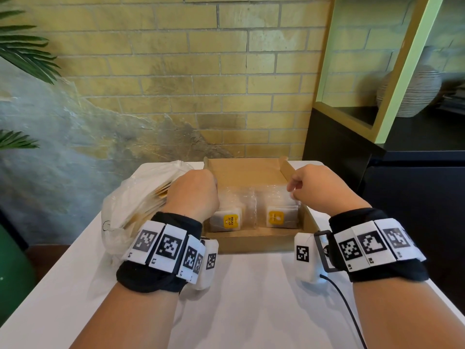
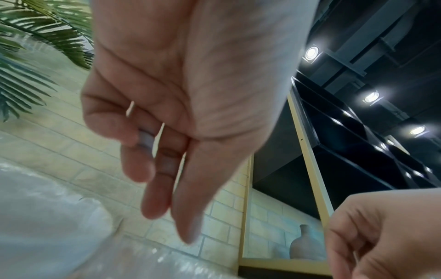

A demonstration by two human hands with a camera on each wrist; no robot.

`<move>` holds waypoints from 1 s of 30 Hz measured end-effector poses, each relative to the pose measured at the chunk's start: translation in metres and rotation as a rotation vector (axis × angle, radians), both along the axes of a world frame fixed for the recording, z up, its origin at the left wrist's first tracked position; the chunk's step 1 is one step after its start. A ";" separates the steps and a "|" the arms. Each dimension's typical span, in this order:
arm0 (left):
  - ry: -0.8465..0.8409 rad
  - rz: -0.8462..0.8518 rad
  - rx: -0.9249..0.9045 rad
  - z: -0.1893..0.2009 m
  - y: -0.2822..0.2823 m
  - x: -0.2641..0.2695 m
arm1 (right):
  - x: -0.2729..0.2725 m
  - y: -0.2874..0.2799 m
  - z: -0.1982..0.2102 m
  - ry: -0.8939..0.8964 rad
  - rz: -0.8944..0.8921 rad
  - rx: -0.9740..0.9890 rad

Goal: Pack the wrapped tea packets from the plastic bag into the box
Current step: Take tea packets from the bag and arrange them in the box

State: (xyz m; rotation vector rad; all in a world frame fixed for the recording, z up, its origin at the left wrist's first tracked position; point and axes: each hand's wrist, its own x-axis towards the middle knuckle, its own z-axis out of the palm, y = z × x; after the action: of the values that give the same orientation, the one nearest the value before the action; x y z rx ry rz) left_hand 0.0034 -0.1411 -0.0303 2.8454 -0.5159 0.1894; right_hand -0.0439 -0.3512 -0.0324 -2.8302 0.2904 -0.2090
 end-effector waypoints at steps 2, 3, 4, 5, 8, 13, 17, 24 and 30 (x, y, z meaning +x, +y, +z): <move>0.050 -0.069 -0.001 0.005 -0.002 -0.005 | -0.004 0.005 0.004 -0.034 0.056 0.055; 0.094 -0.114 0.006 0.006 -0.003 -0.007 | -0.006 0.008 0.006 -0.021 0.088 0.089; 0.146 -0.154 0.024 0.007 -0.004 -0.010 | -0.009 0.011 0.007 0.019 0.120 0.114; 0.194 -0.185 0.048 0.007 -0.005 -0.012 | -0.010 0.014 0.008 0.084 0.148 0.126; 0.322 -0.226 0.150 0.004 -0.009 -0.015 | -0.015 0.022 0.007 0.324 0.148 0.138; 0.414 -0.169 0.380 -0.001 -0.018 -0.019 | -0.017 0.028 0.003 0.485 0.074 0.098; 0.417 -0.099 0.383 -0.004 -0.019 -0.017 | -0.017 0.031 0.005 0.502 0.050 0.134; 0.406 -0.053 0.338 -0.003 -0.016 -0.014 | -0.016 0.035 0.004 0.482 0.033 0.166; 0.410 -0.056 0.316 0.000 -0.013 -0.015 | -0.016 0.035 0.005 0.487 0.039 0.170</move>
State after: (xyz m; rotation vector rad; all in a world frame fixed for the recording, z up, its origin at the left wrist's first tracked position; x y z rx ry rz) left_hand -0.0114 -0.1541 -0.0303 3.0391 -0.5749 -0.5202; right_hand -0.0597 -0.3157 -0.0277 -2.6757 0.3329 0.4968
